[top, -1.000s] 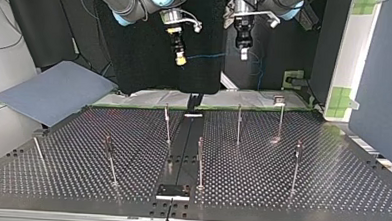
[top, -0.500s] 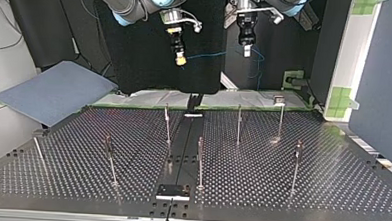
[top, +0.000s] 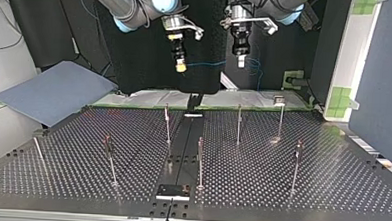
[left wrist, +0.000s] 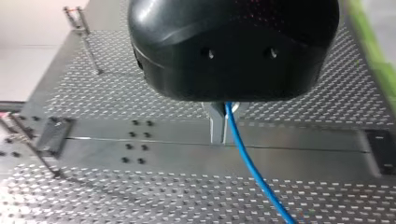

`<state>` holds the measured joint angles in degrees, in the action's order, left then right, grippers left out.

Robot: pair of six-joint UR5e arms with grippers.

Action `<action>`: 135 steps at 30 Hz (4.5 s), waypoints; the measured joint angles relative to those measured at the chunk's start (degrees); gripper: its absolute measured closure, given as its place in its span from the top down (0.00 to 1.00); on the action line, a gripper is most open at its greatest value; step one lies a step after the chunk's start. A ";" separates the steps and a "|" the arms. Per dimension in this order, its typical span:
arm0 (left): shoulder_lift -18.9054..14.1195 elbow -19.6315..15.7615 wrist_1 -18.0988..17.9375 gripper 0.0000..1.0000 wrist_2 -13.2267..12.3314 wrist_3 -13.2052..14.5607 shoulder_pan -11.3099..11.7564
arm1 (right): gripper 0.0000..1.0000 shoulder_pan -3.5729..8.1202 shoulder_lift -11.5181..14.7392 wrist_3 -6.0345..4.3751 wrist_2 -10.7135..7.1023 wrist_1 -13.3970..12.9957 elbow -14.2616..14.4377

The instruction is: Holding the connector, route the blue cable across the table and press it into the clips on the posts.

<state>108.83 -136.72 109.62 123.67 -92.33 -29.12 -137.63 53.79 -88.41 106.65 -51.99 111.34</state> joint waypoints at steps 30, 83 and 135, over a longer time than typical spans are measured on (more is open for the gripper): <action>-15.14 4.88 12.39 0.00 4.56 1.19 3.68 | 0.00 0.34 13.40 -6.05 -13.25 16.68 -10.53; -23.91 16.64 29.29 0.00 -1.37 -3.10 18.87 | 0.00 -1.56 8.83 -9.23 -20.22 32.68 -36.74; -17.52 24.25 25.67 0.00 -20.92 -13.22 33.00 | 0.00 -2.32 -0.25 -6.35 -19.44 37.18 -50.59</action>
<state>91.31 -112.47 135.29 102.75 -105.55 3.88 -139.95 53.54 -94.76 87.20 -14.80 60.75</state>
